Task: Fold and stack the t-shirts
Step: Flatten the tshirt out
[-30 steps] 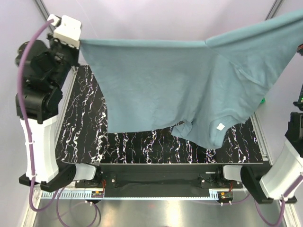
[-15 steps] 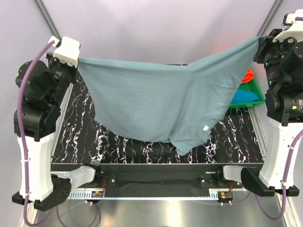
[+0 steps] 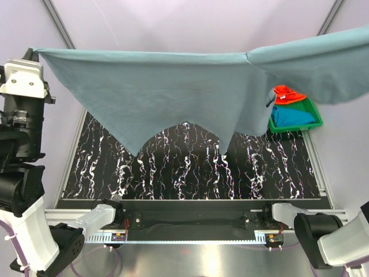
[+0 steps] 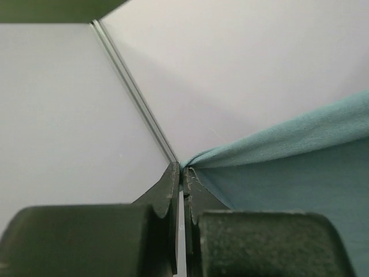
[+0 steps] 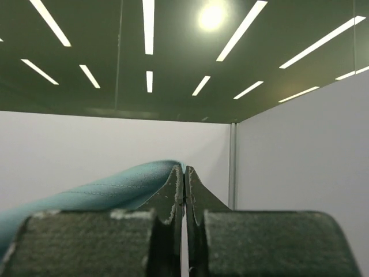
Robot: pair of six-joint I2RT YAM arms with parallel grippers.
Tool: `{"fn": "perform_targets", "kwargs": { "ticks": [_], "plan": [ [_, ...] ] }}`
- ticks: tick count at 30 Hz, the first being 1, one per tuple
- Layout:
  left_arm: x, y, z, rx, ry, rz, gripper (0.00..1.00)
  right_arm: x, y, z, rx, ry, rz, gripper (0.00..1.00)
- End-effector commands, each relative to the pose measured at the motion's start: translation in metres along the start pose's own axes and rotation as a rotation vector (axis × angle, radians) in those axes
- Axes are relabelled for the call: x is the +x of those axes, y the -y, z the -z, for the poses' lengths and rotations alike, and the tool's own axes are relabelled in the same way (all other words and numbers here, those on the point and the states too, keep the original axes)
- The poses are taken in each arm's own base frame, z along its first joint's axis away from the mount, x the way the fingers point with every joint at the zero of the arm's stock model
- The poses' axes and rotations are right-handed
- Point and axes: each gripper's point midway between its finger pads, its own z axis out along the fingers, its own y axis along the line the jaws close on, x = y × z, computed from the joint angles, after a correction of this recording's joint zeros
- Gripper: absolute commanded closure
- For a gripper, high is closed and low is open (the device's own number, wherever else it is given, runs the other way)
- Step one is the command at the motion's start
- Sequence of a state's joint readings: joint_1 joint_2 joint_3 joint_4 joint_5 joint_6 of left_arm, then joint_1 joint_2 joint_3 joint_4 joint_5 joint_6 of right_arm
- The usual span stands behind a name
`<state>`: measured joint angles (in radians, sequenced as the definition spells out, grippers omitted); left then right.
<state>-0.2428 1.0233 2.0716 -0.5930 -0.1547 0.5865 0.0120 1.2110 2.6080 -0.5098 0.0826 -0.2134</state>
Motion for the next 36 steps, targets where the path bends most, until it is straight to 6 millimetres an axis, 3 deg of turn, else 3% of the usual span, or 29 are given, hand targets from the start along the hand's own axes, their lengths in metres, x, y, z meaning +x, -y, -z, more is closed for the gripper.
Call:
{"fn": "perform_targets", "kwargs": {
  "ticks": [1,2,3,5,6,9,13,17,20,24,25,26,28,29,31,36],
  "plan": [
    [0.005,-0.009,-0.021,-0.073,-0.011,-0.04,1.0,0.06,-0.004,-0.034,0.015,-0.079,0.071,1.0],
    [0.017,-0.002,-0.03,-0.067,-0.049,-0.034,1.0,0.07,-0.004,-0.038,0.022,-0.088,0.074,1.0],
    [0.032,0.008,-0.037,-0.052,-0.09,-0.037,1.0,0.102,-0.009,-0.044,0.018,-0.146,0.078,1.0],
    [0.06,0.022,-0.053,-0.046,-0.162,-0.041,1.0,0.126,-0.014,-0.052,0.014,-0.164,0.063,1.0],
    [0.08,0.034,-0.061,-0.032,-0.203,-0.056,1.0,0.156,-0.019,-0.059,0.01,-0.212,0.061,1.0],
    [0.103,0.049,-0.083,-0.031,-0.234,-0.094,1.0,0.194,-0.025,-0.074,0.009,-0.26,0.054,1.0],
    [0.119,0.064,-0.109,0.004,-0.263,-0.126,1.0,0.22,-0.024,-0.082,0.019,-0.292,0.104,1.0],
    [0.126,0.067,-0.115,0.013,-0.29,-0.136,1.0,0.237,-0.024,-0.073,0.006,-0.343,0.139,1.0],
    [0.12,0.065,-0.103,0.013,-0.288,-0.096,1.0,0.221,-0.023,-0.062,0.0,-0.33,0.132,1.0],
    [0.097,0.053,-0.074,0.011,-0.231,-0.059,1.0,0.167,-0.016,-0.046,-0.001,-0.257,0.124,1.0],
    [0.081,0.046,-0.06,0.014,-0.187,-0.049,1.0,0.159,-0.016,-0.041,-0.008,-0.257,0.123,1.0],
    [0.084,0.049,-0.053,0.031,-0.186,-0.051,1.0,0.141,-0.014,-0.033,-0.011,-0.23,0.121,1.0],
    [0.065,0.038,-0.03,0.026,-0.121,-0.043,1.0,0.125,-0.015,-0.023,-0.037,-0.202,0.134,1.0],
    [0.067,0.04,-0.025,0.032,-0.115,-0.047,1.0,0.111,-0.013,-0.013,-0.037,-0.179,0.14,1.0],
    [0.055,0.03,-0.009,0.012,-0.076,-0.04,1.0,0.1,-0.009,-0.005,-0.034,-0.171,0.149,1.0],
    [0.03,0.008,0.005,-0.047,-0.016,-0.033,1.0,0.066,0.005,0.007,0.023,-0.127,0.144,1.0]
  ]
}}
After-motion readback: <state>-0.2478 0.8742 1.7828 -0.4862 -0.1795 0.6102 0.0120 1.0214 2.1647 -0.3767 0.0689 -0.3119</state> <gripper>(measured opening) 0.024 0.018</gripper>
